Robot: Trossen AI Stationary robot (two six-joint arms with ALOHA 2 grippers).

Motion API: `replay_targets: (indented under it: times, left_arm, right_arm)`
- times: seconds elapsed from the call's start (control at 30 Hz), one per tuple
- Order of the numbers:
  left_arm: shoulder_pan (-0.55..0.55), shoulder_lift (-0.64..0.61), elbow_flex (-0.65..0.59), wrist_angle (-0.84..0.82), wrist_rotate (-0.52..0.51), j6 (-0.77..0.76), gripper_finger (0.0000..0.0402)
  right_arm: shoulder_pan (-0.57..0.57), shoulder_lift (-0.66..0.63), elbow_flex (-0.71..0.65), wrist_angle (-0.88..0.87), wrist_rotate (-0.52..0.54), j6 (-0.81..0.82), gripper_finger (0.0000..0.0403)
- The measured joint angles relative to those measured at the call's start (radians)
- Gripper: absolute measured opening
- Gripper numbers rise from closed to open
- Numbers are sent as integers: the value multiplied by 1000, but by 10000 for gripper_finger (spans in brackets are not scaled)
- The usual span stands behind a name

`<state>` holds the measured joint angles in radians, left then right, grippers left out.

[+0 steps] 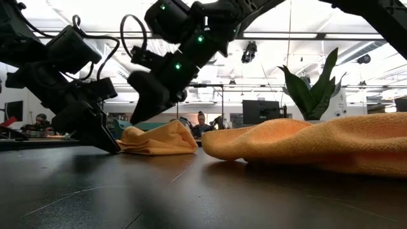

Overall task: Fold microfiber towels
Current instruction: Fold the top orange microfiber cloth

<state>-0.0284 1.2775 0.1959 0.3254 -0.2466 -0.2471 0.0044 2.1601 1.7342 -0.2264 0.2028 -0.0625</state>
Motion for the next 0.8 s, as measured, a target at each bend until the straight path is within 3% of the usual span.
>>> replay_targets:
  times: [0.53,0.8]
  left_arm:
    - [0,0,0,6,0,-2,123]
    - [0,3,0,10,-1,-7,123]
  right_arm:
    - [-3,2,-144,167,25,13,164]
    - [-3,5,-150,162,78,-8,124]
